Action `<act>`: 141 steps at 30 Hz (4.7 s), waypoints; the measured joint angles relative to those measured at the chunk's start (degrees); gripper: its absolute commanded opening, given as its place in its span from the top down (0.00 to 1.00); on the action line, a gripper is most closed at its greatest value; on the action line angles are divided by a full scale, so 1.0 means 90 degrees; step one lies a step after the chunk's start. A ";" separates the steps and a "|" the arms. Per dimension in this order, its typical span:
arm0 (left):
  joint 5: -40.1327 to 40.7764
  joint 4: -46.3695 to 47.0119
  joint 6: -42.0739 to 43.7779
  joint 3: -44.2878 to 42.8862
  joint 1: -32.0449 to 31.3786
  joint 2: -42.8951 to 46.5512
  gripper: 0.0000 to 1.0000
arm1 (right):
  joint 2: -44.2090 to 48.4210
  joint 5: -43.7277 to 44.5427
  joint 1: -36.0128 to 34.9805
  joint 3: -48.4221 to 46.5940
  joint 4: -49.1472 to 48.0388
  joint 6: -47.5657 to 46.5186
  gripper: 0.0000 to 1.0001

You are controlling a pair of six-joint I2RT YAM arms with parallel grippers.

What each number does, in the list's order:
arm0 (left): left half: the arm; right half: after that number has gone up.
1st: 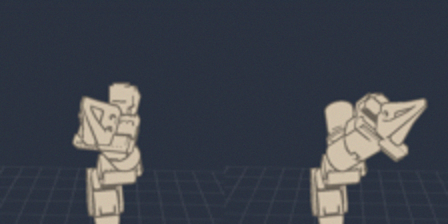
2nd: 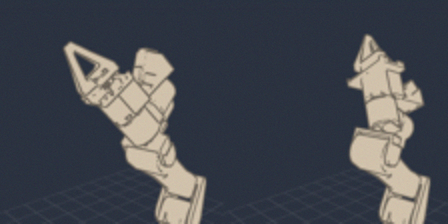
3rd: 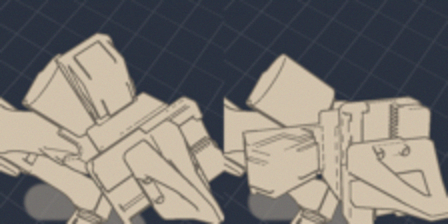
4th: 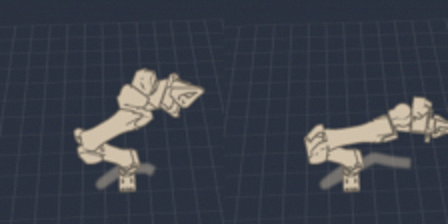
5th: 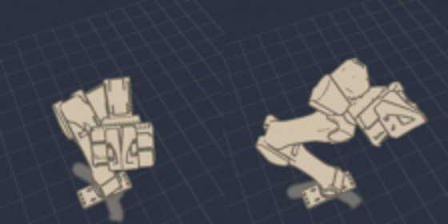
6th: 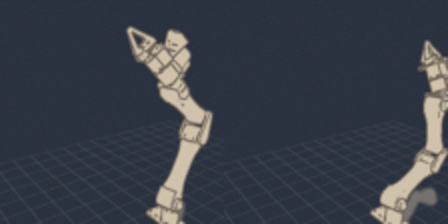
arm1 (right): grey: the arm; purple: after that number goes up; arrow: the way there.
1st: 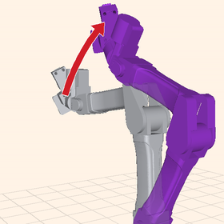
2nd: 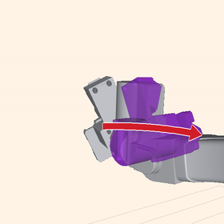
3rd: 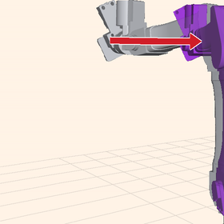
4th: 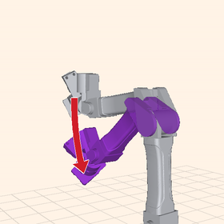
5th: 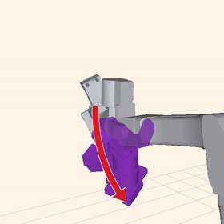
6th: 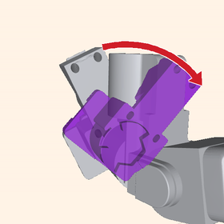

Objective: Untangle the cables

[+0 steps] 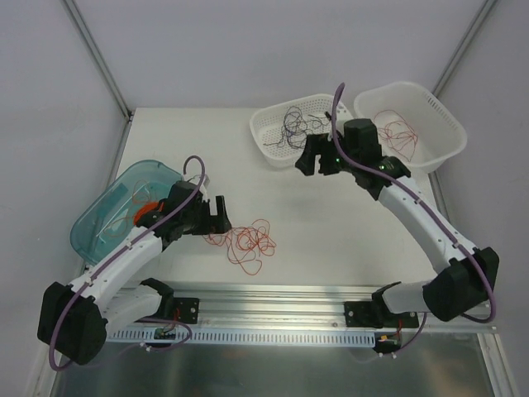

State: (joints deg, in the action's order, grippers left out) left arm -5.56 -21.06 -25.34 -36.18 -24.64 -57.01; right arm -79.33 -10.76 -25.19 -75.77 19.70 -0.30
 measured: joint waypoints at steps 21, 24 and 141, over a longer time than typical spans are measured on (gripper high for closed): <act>0.0240 0.0015 -0.0092 -0.0673 -0.1661 -0.1525 0.12 | 0.4131 -0.0124 -0.1195 0.3383 0.1651 0.0189 0.14; 0.0512 0.0019 -0.0277 -0.0782 -0.1855 -0.1722 0.17 | 0.4864 -0.0185 -0.1195 0.3679 0.1953 0.0165 0.14; -0.0168 0.0257 -0.0894 -0.0243 0.0578 -0.1134 0.32 | 0.3014 0.2720 -0.0755 -0.0308 0.2159 -0.1579 0.97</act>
State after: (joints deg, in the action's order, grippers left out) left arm -7.07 -18.74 -33.39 -38.37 -19.44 -67.22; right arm -52.21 13.72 -31.99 -78.54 39.13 -14.50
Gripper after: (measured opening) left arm 0.651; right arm 0.016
